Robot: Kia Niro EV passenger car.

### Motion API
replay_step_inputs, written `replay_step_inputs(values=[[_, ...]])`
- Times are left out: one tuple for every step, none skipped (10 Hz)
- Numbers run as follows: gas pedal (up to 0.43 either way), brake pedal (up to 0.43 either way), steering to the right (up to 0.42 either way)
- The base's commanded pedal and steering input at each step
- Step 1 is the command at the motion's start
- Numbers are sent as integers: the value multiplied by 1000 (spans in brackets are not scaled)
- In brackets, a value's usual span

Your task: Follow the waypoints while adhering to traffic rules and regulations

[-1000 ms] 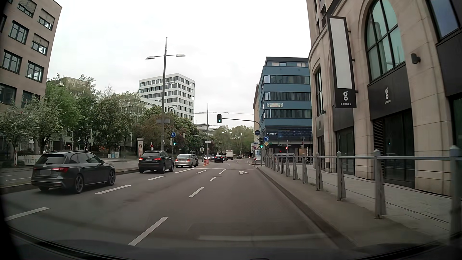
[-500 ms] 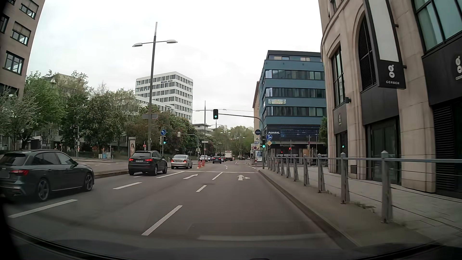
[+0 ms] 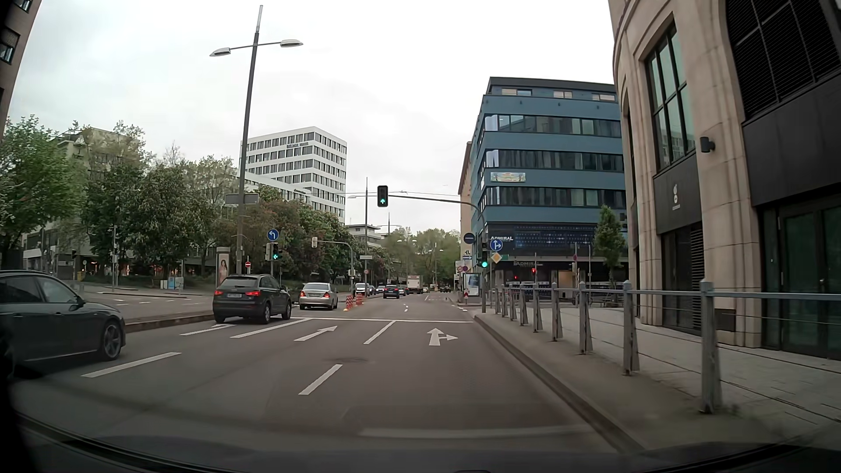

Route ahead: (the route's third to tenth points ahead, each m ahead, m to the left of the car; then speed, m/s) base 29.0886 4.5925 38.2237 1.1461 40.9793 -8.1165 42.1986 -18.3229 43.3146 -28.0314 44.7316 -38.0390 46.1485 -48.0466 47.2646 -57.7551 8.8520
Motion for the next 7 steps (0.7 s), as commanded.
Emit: replay_step_inputs(values=[[47, 0, 5], [47, 0, 5], [47, 0, 5], [47, 0, 5], [20, 0, 5], [0, 0, 5], [0, 0, 5]])
